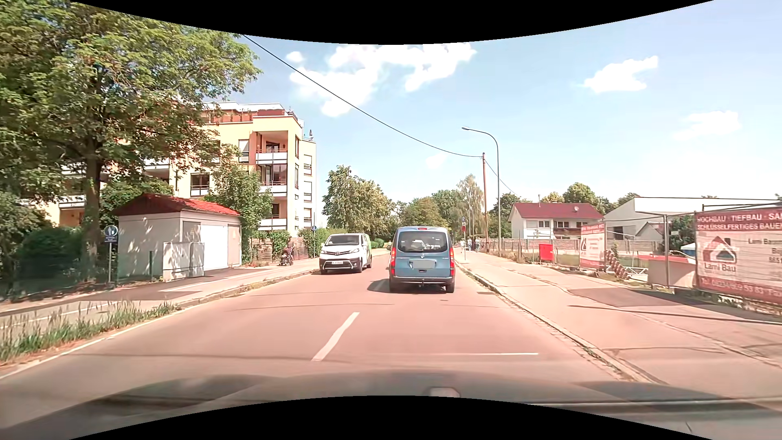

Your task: Follow the waypoints while adhering to traffic rules and regulations

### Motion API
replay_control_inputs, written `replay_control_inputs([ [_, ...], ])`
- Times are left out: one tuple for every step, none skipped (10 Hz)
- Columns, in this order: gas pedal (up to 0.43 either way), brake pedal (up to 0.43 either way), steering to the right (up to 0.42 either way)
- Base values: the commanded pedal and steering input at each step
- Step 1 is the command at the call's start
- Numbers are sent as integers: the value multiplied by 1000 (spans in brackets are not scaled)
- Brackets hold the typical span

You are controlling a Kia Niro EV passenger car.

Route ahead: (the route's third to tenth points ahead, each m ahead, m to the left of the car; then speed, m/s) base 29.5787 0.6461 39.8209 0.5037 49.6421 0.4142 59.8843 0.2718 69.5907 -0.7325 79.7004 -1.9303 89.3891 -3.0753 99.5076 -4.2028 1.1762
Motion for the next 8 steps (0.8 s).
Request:
replay_control_inputs([
  [0, 146, -6],
  [0, 110, -7],
  [0, 73, -6],
  [0, 55, -6],
  [0, 43, -6],
  [0, 30, -6],
  [0, 18, -6],
  [0, 24, -6],
])
